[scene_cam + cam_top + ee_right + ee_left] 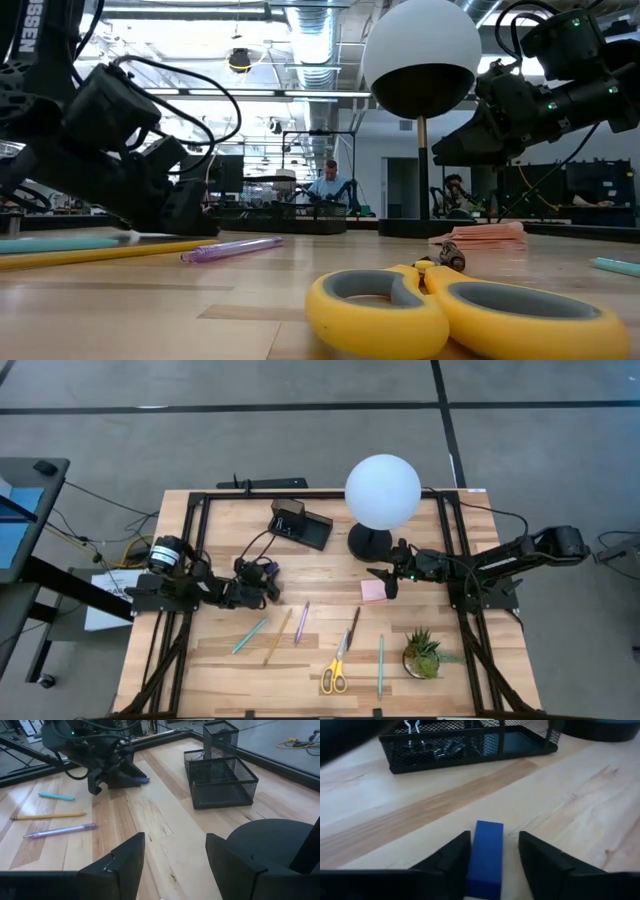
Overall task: Pick and place office supplies into organizer
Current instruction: Put the blue eraser into the black desk organizer
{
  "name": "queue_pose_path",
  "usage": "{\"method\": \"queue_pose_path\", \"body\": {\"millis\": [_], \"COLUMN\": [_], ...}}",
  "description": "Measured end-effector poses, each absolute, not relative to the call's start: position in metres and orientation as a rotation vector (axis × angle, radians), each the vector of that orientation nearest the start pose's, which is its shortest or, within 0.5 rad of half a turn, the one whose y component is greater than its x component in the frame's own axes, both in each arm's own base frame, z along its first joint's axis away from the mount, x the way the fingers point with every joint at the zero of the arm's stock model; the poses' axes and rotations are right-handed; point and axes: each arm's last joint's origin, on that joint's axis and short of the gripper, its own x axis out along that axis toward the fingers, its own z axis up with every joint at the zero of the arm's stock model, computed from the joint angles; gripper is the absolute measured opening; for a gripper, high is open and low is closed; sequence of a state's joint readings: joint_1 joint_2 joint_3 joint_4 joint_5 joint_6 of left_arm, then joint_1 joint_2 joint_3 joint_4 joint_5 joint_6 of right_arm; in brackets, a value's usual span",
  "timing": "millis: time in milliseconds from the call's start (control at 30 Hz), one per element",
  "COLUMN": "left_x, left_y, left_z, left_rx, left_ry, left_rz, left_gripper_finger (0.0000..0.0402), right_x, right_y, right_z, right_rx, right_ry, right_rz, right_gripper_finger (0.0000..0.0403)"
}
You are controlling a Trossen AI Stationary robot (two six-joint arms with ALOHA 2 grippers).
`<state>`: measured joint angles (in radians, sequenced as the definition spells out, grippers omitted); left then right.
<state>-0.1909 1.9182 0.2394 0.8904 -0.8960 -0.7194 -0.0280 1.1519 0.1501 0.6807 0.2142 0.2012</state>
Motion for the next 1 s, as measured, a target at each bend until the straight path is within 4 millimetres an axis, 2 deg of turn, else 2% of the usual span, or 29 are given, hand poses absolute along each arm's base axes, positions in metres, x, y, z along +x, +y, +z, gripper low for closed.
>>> {"method": "queue_pose_path", "body": {"millis": [200,400,500,667,900,1000], "left_x": [0.204,0.21,0.221,0.232,0.246,0.254], "left_y": [-0.016,-0.016,-0.012,0.015,0.067,0.085], "left_z": [0.04,0.048,0.064,0.081,0.09,0.095], "left_rx": [-0.28,-0.295,-0.327,-0.272,-0.289,-0.232], "left_ry": [0.381,0.279,0.179,0.084,0.059,0.063], "left_rz": [0.893,0.881,0.819,0.852,0.839,0.87], "left_gripper_finger": [0.0049,0.0047,0.0046,0.0046,0.0046,0.0046], "right_x": [0.186,0.186,0.186,0.186,0.186,0.186], "right_y": [-0.011,-0.011,-0.011,-0.012,-0.012,-0.012], "right_z": [0.14,0.14,0.141,0.141,0.141,0.141], "right_rx": [0.169,0.169,0.169,0.169,0.168,0.166], "right_ry": [0.295,0.295,0.29,0.286,0.286,0.285], "right_rz": [-0.271,-0.271,-0.271,-0.275,-0.282,-0.292], "right_gripper_finger": [0.0205,0.0205,0.0205,0.0205,0.0205,0.0205]}}
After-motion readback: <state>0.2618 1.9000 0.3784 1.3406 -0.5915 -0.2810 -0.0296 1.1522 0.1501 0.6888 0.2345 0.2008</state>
